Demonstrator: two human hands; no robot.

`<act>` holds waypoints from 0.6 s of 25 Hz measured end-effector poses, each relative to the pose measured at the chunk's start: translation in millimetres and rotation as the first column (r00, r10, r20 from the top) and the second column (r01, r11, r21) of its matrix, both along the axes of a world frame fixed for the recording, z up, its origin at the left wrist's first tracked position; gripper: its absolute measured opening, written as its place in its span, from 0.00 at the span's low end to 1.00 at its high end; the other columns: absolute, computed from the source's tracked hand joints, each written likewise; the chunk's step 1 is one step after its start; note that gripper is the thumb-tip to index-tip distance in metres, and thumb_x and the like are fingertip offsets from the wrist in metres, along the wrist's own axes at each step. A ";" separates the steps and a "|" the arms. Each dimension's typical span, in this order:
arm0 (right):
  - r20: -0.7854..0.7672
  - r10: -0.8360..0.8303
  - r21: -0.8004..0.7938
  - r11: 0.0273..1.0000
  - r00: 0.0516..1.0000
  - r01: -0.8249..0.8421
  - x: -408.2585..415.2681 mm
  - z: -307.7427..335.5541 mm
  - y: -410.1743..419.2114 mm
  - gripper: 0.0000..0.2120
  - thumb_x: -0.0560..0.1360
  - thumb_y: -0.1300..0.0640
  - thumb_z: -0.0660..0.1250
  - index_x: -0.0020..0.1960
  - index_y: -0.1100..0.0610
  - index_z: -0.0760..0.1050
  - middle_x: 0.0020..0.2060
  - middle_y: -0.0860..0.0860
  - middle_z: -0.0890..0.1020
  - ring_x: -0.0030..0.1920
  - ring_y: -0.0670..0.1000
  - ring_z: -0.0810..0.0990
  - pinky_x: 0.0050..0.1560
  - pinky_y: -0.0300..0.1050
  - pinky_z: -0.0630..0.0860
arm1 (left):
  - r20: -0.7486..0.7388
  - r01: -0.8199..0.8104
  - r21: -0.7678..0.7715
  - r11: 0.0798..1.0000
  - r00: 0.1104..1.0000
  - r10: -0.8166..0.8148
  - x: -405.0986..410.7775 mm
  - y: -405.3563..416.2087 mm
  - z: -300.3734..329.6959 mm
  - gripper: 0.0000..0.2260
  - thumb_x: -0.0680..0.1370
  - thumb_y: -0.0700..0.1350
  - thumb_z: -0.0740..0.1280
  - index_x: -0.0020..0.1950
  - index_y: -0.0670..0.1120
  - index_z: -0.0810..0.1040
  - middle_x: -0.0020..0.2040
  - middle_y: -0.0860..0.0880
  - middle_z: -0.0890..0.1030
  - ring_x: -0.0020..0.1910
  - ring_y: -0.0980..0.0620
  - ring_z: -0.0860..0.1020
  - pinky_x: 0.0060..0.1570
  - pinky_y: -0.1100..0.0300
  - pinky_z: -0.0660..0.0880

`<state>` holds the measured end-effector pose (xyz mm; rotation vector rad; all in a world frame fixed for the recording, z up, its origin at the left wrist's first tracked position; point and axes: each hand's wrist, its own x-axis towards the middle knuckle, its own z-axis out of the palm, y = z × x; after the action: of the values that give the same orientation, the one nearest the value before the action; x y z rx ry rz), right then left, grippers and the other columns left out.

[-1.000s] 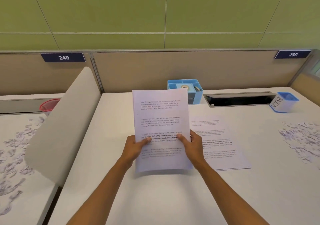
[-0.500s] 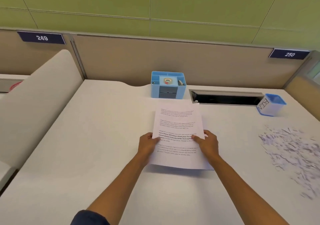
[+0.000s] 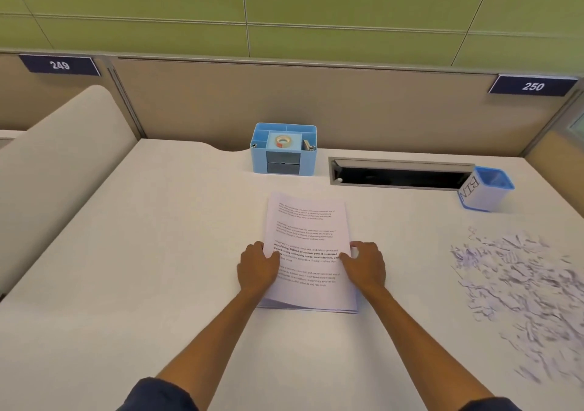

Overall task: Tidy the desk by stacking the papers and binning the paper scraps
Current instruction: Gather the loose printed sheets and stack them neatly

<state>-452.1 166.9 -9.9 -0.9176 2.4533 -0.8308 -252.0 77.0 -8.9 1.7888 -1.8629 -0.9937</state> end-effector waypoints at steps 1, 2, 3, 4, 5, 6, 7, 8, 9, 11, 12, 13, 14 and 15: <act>-0.021 0.007 0.050 0.999 1.000 -0.006 1.1 -0.9 0.6 0.22 0.73 0.49 0.69 0.64 0.56 0.74 0.61 0.55 0.74 0.62 0.56 0.73 0.59 0.49 0.72 | 0.153 0.021 -0.010 1.000 0.988 -0.019 0.1 0.4 -1.2 0.18 0.78 0.54 0.65 0.59 0.41 0.75 0.57 0.44 0.77 0.59 0.42 0.74 0.58 0.49 0.71; -0.039 0.012 0.088 0.996 0.999 -0.008 1.6 -1.0 0.3 0.24 0.73 0.48 0.69 0.65 0.58 0.73 0.63 0.56 0.72 0.64 0.57 0.71 0.60 0.50 0.72 | 0.249 0.038 -0.013 0.999 0.968 -0.033 -0.1 0.6 -2.8 0.22 0.77 0.58 0.65 0.61 0.42 0.73 0.60 0.44 0.74 0.63 0.42 0.71 0.60 0.49 0.68; -0.057 0.015 0.120 0.993 0.998 -0.008 2.6 1.3 -1.2 0.25 0.73 0.46 0.68 0.64 0.59 0.72 0.62 0.56 0.72 0.64 0.58 0.71 0.59 0.50 0.72 | 0.296 0.053 -0.014 0.998 0.954 -0.047 -0.4 0.9 -3.0 0.25 0.76 0.60 0.65 0.62 0.42 0.72 0.61 0.44 0.72 0.65 0.43 0.69 0.61 0.49 0.66; -0.066 0.008 0.148 0.989 0.998 0.002 3.2 4.4 -4.4 0.25 0.72 0.45 0.68 0.62 0.61 0.72 0.62 0.57 0.72 0.62 0.59 0.71 0.57 0.50 0.72 | 0.312 0.067 -0.013 0.998 0.948 -0.060 -1.3 0.9 -3.9 0.26 0.75 0.61 0.66 0.62 0.42 0.72 0.62 0.44 0.71 0.65 0.43 0.68 0.61 0.50 0.65; -0.054 -0.001 0.175 0.985 0.999 0.010 4.0 7.6 -8.4 0.25 0.72 0.45 0.68 0.61 0.62 0.72 0.60 0.58 0.72 0.61 0.59 0.73 0.55 0.50 0.73 | 0.313 0.077 -0.009 0.997 0.947 -0.071 -3.0 0.6 -4.6 0.26 0.75 0.61 0.67 0.62 0.42 0.72 0.63 0.45 0.70 0.66 0.43 0.67 0.61 0.50 0.65; -0.018 -0.015 0.197 0.980 1.000 0.019 4.7 9.1 -13.0 0.25 0.71 0.45 0.68 0.60 0.62 0.73 0.59 0.58 0.72 0.60 0.60 0.74 0.54 0.50 0.74 | 0.309 0.087 -0.004 0.996 0.948 -0.081 -5.2 0.3 -6.7 0.26 0.74 0.60 0.68 0.63 0.42 0.71 0.63 0.45 0.70 0.66 0.44 0.66 0.61 0.50 0.65; 0.027 -0.028 0.212 0.977 0.999 0.022 5.7 11.0 -17.4 0.25 0.71 0.45 0.69 0.59 0.62 0.73 0.59 0.58 0.74 0.58 0.60 0.76 0.53 0.49 0.75 | 0.306 0.094 0.000 0.996 0.948 -0.089 -7.7 1.4 -8.0 0.27 0.74 0.59 0.69 0.63 0.43 0.70 0.63 0.45 0.69 0.66 0.44 0.66 0.61 0.50 0.65; 0.068 -0.039 0.219 0.975 0.997 0.023 6.7 13.1 -21.3 0.25 0.70 0.46 0.70 0.59 0.62 0.73 0.58 0.58 0.75 0.57 0.60 0.77 0.53 0.49 0.75 | 0.304 0.093 0.000 0.996 0.949 -0.089 -10.1 2.2 -9.2 0.27 0.73 0.58 0.69 0.64 0.43 0.69 0.64 0.45 0.69 0.66 0.44 0.65 0.61 0.50 0.65; 0.099 -0.047 0.221 0.975 0.994 0.024 8.1 15.7 -24.0 0.25 0.68 0.46 0.70 0.59 0.61 0.74 0.57 0.58 0.77 0.56 0.60 0.78 0.53 0.49 0.76 | 0.305 0.085 -0.004 0.996 0.949 -0.079 -11.9 3.3 -9.8 0.28 0.73 0.57 0.70 0.65 0.42 0.68 0.64 0.44 0.68 0.66 0.43 0.65 0.61 0.50 0.66; 0.160 -0.071 0.203 0.978 0.985 0.037 7.9 17.5 -28.5 0.24 0.67 0.48 0.71 0.57 0.61 0.75 0.56 0.57 0.79 0.54 0.59 0.79 0.53 0.49 0.77 | 0.312 0.075 -0.014 0.997 0.948 -0.067 -13.7 4.9 -10.6 0.29 0.73 0.56 0.70 0.67 0.42 0.67 0.65 0.44 0.68 0.66 0.43 0.65 0.60 0.50 0.66; 0.205 -0.086 0.179 0.983 0.975 0.049 7.5 18.8 -30.1 0.22 0.67 0.49 0.71 0.55 0.61 0.75 0.55 0.57 0.80 0.53 0.59 0.79 0.52 0.49 0.78 | 0.311 0.080 -0.009 0.997 0.948 -0.073 -13.1 5.0 -11.7 0.29 0.74 0.56 0.70 0.68 0.42 0.66 0.65 0.44 0.67 0.66 0.43 0.65 0.61 0.50 0.66; 0.258 -0.101 0.154 0.986 0.961 0.062 7.1 20.4 -31.3 0.20 0.68 0.51 0.71 0.54 0.61 0.76 0.54 0.57 0.81 0.51 0.58 0.79 0.51 0.47 0.77 | 0.303 0.082 -0.002 0.997 0.950 -0.077 -12.5 5.1 -12.1 0.30 0.74 0.56 0.70 0.68 0.42 0.65 0.65 0.44 0.67 0.66 0.43 0.64 0.61 0.50 0.66; 0.319 -0.121 0.136 0.987 0.940 0.080 7.0 21.9 -33.1 0.19 0.69 0.52 0.72 0.55 0.62 0.75 0.55 0.57 0.80 0.51 0.57 0.79 0.51 0.47 0.77 | 0.294 0.081 0.004 0.997 0.952 -0.078 -11.8 5.0 -13.1 0.30 0.74 0.56 0.70 0.69 0.42 0.65 0.66 0.44 0.67 0.67 0.43 0.64 0.61 0.50 0.65; 0.365 -0.141 0.131 0.986 0.920 0.099 7.8 23.7 -34.5 0.22 0.69 0.52 0.72 0.58 0.62 0.75 0.57 0.58 0.79 0.52 0.57 0.78 0.52 0.47 0.76 | 0.290 0.080 0.001 0.997 0.954 -0.077 -11.0 5.4 -13.5 0.31 0.74 0.56 0.70 0.69 0.42 0.65 0.66 0.44 0.66 0.67 0.43 0.64 0.61 0.50 0.65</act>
<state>-444.4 132.4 13.8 -0.5155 2.2086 -0.8162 -263.0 82.4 -22.5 1.9553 -2.1224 -0.7780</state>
